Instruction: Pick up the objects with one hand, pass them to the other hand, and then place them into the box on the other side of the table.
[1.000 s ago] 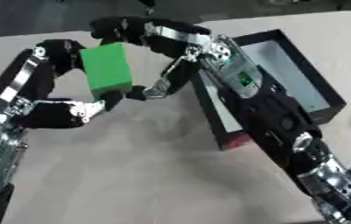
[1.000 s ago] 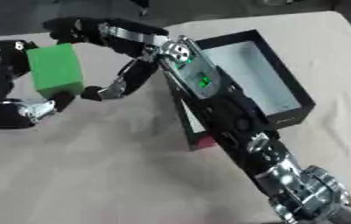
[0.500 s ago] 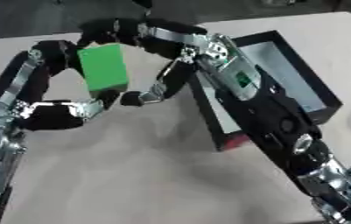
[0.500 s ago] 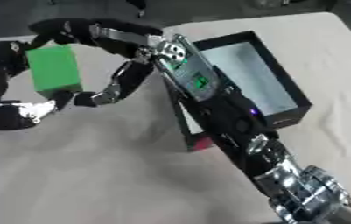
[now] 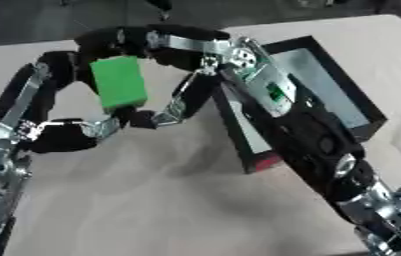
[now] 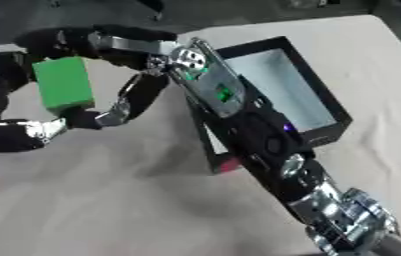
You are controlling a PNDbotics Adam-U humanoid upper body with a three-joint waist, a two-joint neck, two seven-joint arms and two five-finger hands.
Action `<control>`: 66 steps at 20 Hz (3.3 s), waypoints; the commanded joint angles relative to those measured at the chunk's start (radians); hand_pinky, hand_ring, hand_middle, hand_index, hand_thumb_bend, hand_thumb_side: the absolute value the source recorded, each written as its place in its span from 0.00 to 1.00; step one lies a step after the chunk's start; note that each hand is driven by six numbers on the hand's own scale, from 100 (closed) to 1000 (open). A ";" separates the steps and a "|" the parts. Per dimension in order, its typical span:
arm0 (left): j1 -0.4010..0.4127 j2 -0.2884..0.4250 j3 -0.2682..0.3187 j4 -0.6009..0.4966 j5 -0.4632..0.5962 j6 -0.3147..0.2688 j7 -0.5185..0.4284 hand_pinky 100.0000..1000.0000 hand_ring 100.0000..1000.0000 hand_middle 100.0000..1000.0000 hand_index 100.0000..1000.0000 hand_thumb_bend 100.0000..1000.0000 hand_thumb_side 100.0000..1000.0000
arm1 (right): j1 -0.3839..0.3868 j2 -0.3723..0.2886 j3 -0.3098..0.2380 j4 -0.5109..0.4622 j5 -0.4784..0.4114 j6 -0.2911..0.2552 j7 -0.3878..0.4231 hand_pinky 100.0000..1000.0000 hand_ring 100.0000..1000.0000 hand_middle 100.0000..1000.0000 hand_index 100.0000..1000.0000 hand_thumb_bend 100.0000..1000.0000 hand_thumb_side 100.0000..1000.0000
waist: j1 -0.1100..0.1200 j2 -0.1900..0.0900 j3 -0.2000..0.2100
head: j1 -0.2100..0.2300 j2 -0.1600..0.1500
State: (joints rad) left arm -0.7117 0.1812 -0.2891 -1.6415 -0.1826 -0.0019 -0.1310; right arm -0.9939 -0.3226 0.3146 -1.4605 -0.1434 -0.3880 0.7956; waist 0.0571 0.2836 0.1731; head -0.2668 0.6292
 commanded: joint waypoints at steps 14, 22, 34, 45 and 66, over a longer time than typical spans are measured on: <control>0.001 0.005 0.008 -0.014 -0.005 -0.010 0.029 0.68 0.42 0.41 0.54 0.00 0.00 | -0.013 -0.020 -0.042 -0.025 -0.019 -0.038 0.111 1.00 1.00 0.69 1.00 0.14 0.00 | -0.012 -0.095 -0.001 | -0.004 -0.020; 0.011 0.003 0.012 -0.021 0.025 0.000 0.054 0.68 0.42 0.41 0.53 0.00 0.00 | -0.007 -0.025 -0.043 -0.030 -0.004 -0.074 0.111 1.00 1.00 0.71 1.00 0.24 0.00 | -0.012 -0.094 -0.001 | -0.005 -0.020; 0.015 0.000 0.013 -0.022 0.129 0.029 0.042 0.68 0.42 0.41 0.53 0.00 0.01 | -0.006 -0.028 -0.051 -0.019 -0.004 -0.083 0.104 1.00 1.00 0.72 1.00 0.24 0.00 | -0.011 -0.092 -0.003 | -0.006 -0.023; 0.015 -0.004 0.007 -0.023 0.119 0.020 0.028 0.68 0.42 0.41 0.53 0.00 0.02 | -0.010 -0.027 -0.054 -0.010 0.028 -0.067 0.035 1.00 1.00 0.73 1.00 0.22 0.00 | -0.011 -0.091 -0.007 | -0.007 -0.024; 0.013 -0.019 -0.001 -0.022 0.123 0.024 0.022 0.67 0.42 0.40 0.52 0.00 0.04 | -0.010 -0.025 -0.051 -0.003 0.039 -0.061 0.024 1.00 1.00 0.74 1.00 0.20 0.00 | -0.010 -0.090 -0.006 | -0.010 -0.025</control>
State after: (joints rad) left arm -0.6860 0.1594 -0.2932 -1.6475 -0.0619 0.0224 -0.1058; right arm -0.9854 -0.3313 0.2723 -1.4547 -0.1016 -0.4066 0.7771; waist 0.0571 0.2836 0.1659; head -0.2751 0.6134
